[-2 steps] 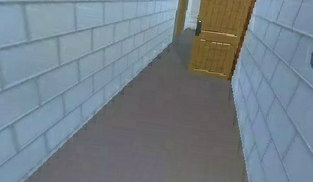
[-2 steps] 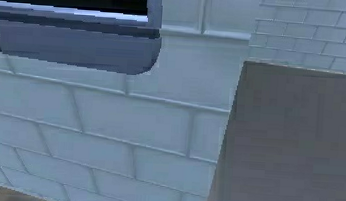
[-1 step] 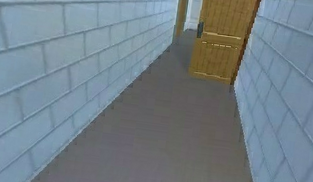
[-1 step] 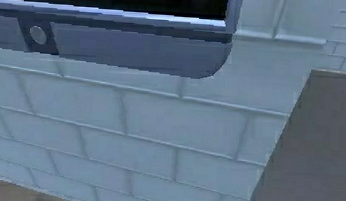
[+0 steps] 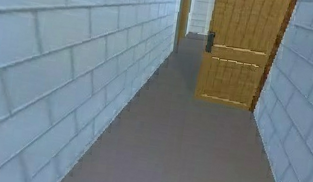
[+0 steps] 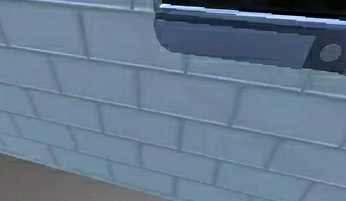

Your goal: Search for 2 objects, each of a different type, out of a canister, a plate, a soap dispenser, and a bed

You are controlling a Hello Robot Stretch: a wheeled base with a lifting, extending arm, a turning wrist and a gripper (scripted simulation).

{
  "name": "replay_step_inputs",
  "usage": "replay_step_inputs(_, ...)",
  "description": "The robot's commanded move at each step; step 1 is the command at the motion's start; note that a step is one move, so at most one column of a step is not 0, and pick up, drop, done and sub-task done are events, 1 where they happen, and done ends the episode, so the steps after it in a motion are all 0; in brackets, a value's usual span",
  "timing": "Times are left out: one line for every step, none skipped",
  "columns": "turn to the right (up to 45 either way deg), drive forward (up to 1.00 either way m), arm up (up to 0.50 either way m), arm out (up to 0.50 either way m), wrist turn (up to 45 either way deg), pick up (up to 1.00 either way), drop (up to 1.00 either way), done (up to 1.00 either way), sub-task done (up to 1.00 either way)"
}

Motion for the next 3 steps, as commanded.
replay_step_inputs(0.0,1.0,0.0,0.0,0.0,0.0,0.0,0.0,0.0)
replay_step_inputs(0.0,1.0,0.0,0.0,0.0,0.0,0.0,0.0,0.0)
replay_step_inputs(0.0,0.65,0.0,0.0,0.0,0.0,0.0,0.0,0.0)
